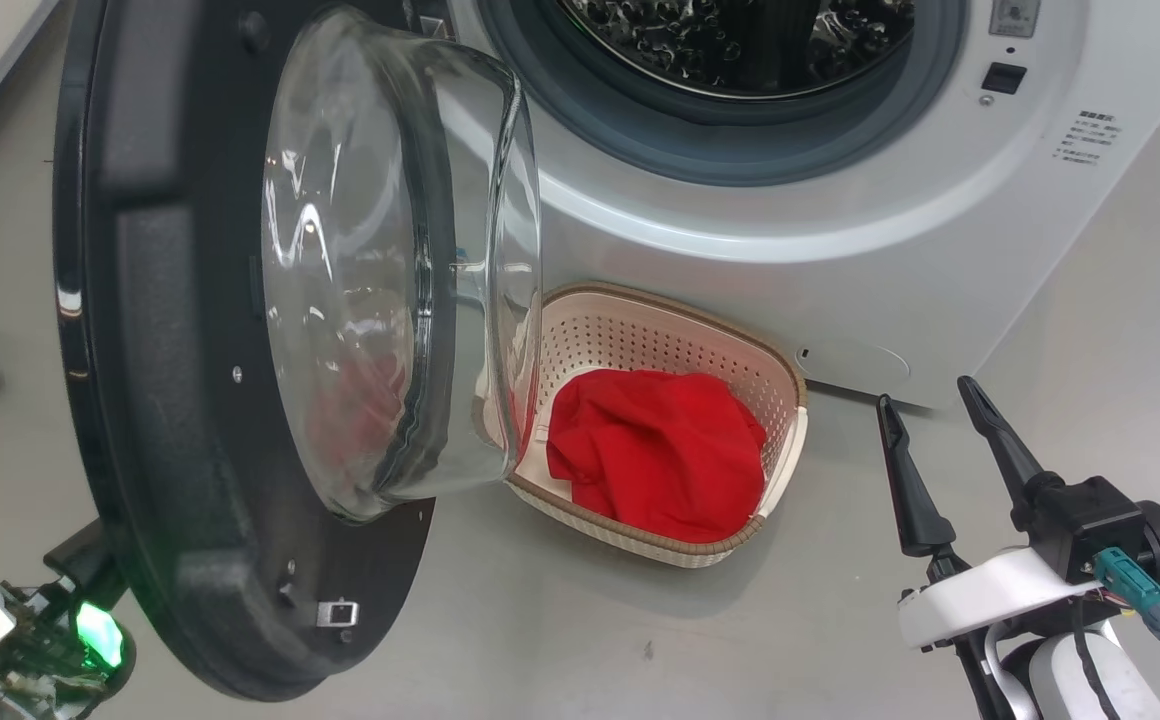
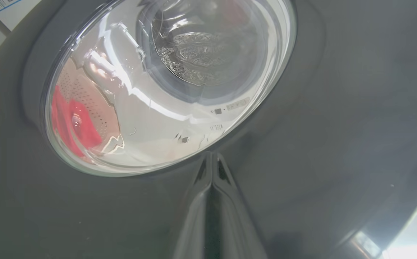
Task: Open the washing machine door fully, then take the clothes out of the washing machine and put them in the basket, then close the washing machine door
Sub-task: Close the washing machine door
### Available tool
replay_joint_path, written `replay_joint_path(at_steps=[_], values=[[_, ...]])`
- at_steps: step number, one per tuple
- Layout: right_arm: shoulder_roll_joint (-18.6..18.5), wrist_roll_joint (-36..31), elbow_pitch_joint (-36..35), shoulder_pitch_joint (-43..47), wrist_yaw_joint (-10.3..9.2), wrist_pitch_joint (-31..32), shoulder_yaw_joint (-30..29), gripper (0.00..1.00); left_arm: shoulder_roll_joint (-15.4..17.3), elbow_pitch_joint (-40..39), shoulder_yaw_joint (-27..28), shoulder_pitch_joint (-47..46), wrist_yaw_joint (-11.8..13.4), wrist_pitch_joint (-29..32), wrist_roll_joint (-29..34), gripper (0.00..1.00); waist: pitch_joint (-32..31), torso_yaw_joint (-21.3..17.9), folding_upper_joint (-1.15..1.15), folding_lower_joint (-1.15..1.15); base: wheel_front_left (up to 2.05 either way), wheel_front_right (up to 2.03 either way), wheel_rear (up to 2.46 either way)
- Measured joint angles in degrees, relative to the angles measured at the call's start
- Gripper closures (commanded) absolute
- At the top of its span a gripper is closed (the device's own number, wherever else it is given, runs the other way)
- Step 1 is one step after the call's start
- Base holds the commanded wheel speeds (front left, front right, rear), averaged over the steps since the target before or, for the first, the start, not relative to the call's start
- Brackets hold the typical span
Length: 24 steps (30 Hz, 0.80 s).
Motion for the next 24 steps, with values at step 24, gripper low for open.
replay_joint_path(at_steps=[24], values=[[2.05,0.57,0.64,-2.42,-0.47,-2.02,1.10,0.00,-0.99,-8.60,-1.67,2.22,-0.09,2.00,0.09,1.00,1.64,-11.26,0.00,0.00,0.00,0.00,0.00]])
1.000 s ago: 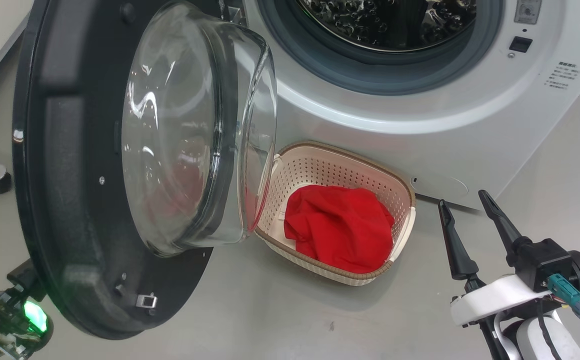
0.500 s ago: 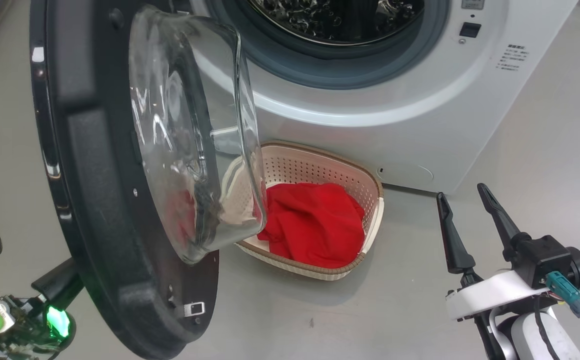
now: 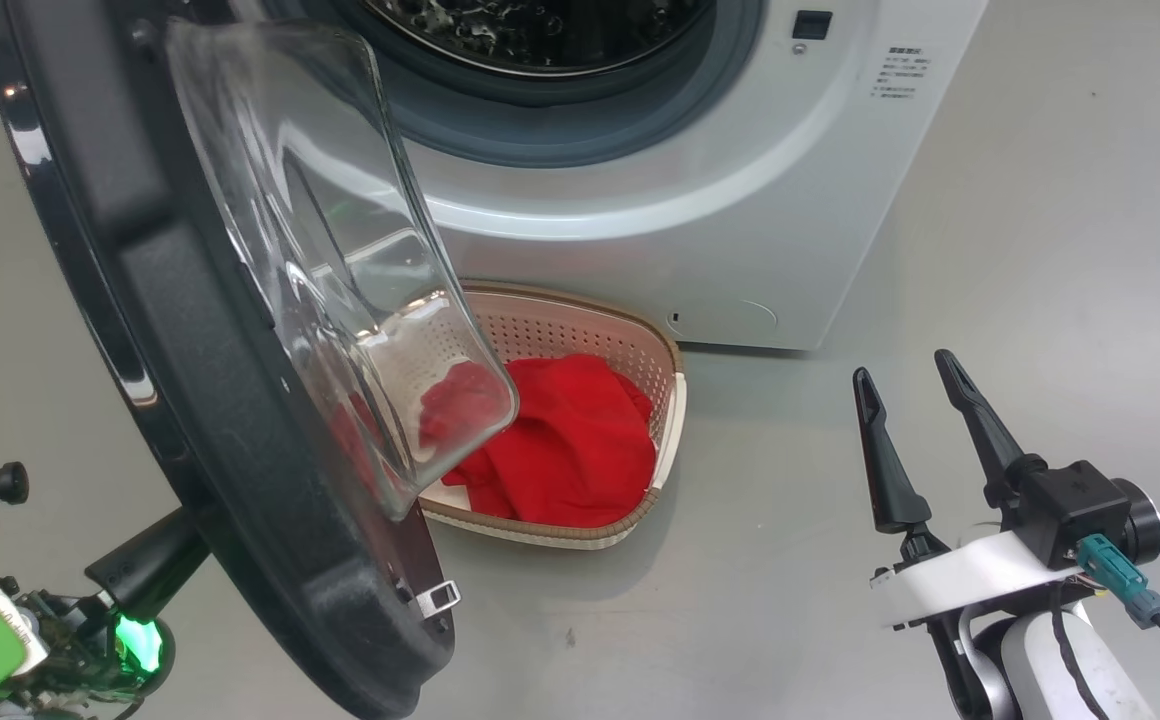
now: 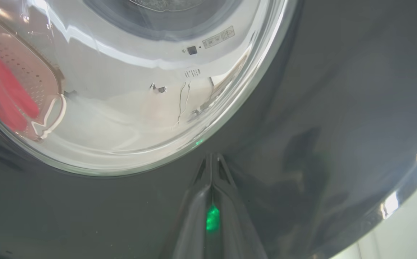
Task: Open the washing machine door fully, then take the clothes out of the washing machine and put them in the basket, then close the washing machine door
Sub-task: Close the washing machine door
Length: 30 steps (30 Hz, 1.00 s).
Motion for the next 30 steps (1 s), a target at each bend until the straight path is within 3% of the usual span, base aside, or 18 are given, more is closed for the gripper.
replay_joint_path(at_steps=[14,30], values=[[0.88,0.05,1.36,-2.42,1.27,-1.52,1.54,0.00,-1.82,1.11,-0.82,-1.34,0.05,-1.68,0.96,1.00,1.71,-8.01,0.00,0.00,0.00,0.00,0.00],[2.26,1.34,2.69,-4.69,1.33,-2.70,2.44,0.00,-3.91,2.41,-0.99,-8.30,1.36,-6.05,2.69,1.00,4.47,-17.08,0.00,0.00,0.00,0.00,0.00]])
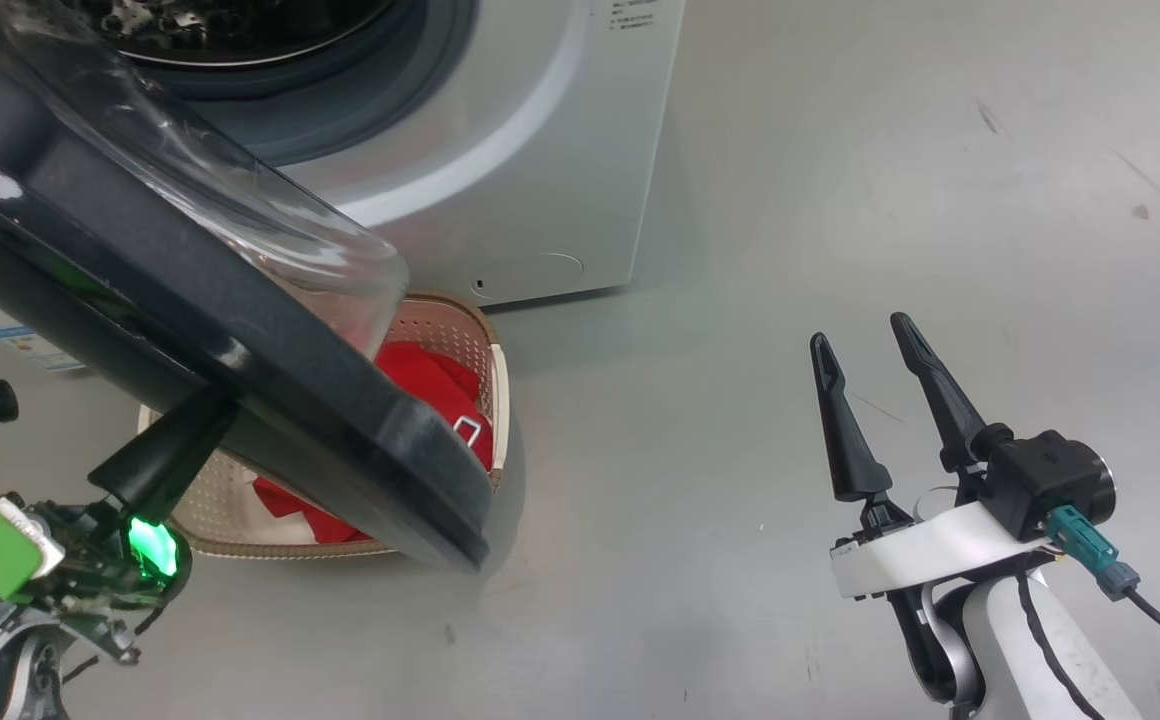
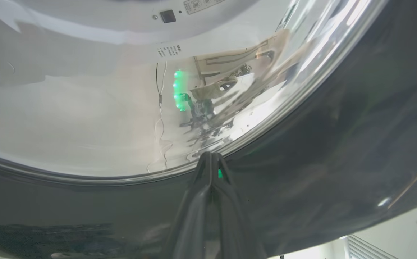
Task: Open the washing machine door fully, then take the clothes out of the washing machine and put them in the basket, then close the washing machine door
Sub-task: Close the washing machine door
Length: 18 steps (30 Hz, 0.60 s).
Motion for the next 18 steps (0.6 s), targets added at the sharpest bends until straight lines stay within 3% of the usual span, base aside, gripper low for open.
replay_joint_path(at_steps=[18], values=[[0.73,2.04,1.59,-3.44,0.59,-0.57,0.56,0.00,-3.79,5.80,-1.38,-12.02,0.83,-7.38,6.68,1.00,5.16,-7.18,0.00,0.00,0.00,0.00,0.00]])
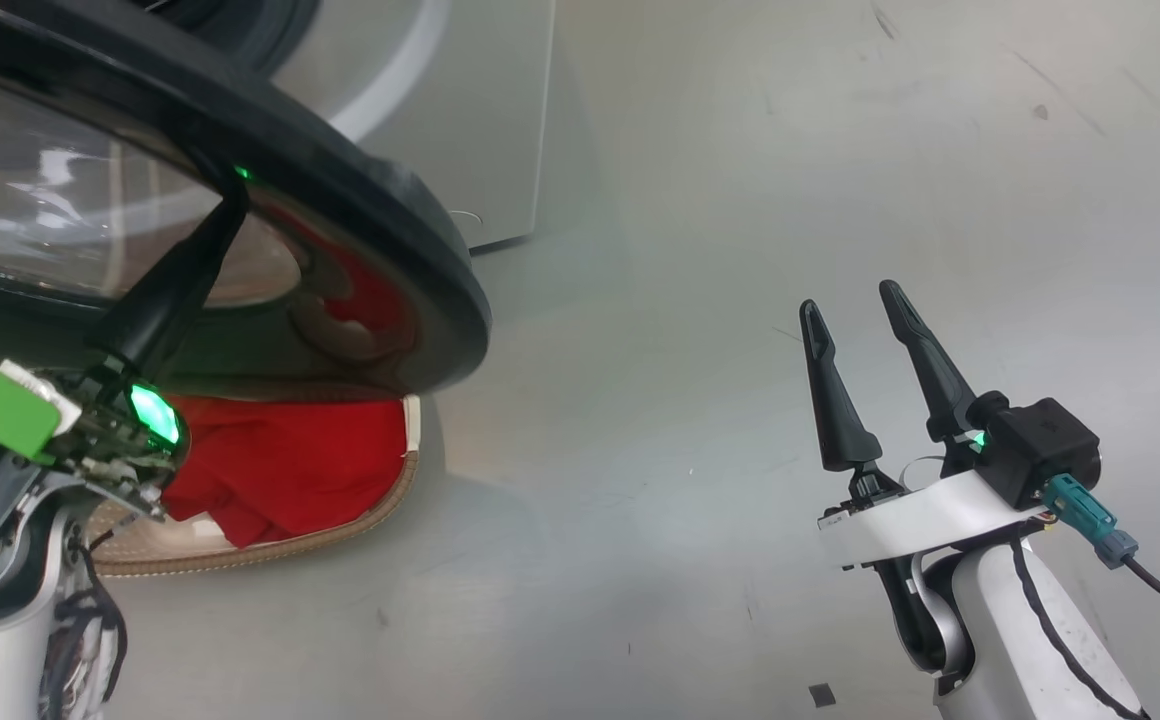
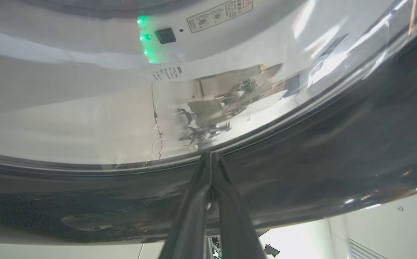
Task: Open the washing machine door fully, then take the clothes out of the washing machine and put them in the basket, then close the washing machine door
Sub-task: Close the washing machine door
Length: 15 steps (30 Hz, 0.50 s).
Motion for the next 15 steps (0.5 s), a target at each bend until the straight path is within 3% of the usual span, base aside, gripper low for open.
replay_joint_path(at_steps=[15], values=[[0.29,0.69,1.62,-2.41,0.43,-0.25,0.30,0.00,-3.13,10.22,-1.04,-11.48,0.00,-5.95,5.77,1.00,2.73,-2.93,0.00,0.00,0.00,0.00,0.00]])
